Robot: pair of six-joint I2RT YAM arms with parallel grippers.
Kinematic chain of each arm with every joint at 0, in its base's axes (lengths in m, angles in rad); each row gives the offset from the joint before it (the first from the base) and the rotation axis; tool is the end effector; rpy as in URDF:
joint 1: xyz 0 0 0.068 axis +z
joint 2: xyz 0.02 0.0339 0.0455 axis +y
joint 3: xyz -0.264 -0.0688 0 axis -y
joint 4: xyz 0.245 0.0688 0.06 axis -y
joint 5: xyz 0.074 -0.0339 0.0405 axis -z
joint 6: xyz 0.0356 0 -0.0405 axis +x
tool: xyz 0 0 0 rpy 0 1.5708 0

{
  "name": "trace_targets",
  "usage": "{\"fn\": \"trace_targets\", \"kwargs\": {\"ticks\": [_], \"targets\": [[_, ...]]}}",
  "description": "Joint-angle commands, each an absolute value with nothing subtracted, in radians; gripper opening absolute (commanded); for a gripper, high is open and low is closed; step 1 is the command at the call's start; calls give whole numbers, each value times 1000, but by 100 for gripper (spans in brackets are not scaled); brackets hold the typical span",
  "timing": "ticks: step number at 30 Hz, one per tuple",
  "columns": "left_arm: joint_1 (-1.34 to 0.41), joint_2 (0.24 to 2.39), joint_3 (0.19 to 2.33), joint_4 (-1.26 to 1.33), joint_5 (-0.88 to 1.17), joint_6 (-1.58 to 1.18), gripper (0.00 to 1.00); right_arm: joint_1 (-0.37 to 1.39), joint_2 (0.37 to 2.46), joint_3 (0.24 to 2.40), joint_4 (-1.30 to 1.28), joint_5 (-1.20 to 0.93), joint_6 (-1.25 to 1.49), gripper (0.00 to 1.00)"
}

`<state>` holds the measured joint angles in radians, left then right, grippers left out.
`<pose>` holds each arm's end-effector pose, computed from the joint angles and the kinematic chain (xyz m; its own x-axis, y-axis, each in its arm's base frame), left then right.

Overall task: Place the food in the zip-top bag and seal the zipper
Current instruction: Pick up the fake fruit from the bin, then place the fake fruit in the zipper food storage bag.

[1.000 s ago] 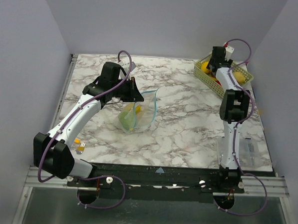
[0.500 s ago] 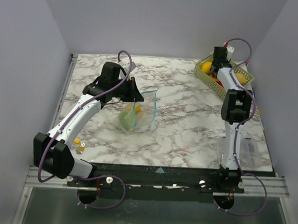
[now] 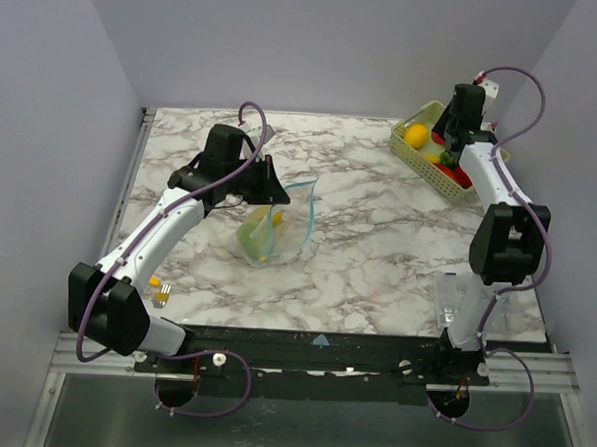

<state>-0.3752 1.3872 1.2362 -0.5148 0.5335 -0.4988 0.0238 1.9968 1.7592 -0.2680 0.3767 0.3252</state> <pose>0.2775 -0.1287 0.3309 -0.8336 -0.1144 -0.5403 0.3289 0.6831 -0.6521 0.4752 -0.0018 0.3027 -0.3631 0.2885 -0.8859 0.4386 0.8918 0.1107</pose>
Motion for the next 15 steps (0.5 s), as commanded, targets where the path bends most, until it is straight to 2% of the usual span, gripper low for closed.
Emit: {"fn": "trace_targets", "kwargs": {"ticks": [1,9,15], "targets": [[-382,1397,1265,-513,542,-494,0,17,1833,1575,-202,154,410,1],[-383,1423,1270,-520,543,-492,0,93,1566,1281,-94,-227,503,1],[-384,1433,1274,-527,533,-487,0,304,1382,1118,-8,-338,506,1]]}}
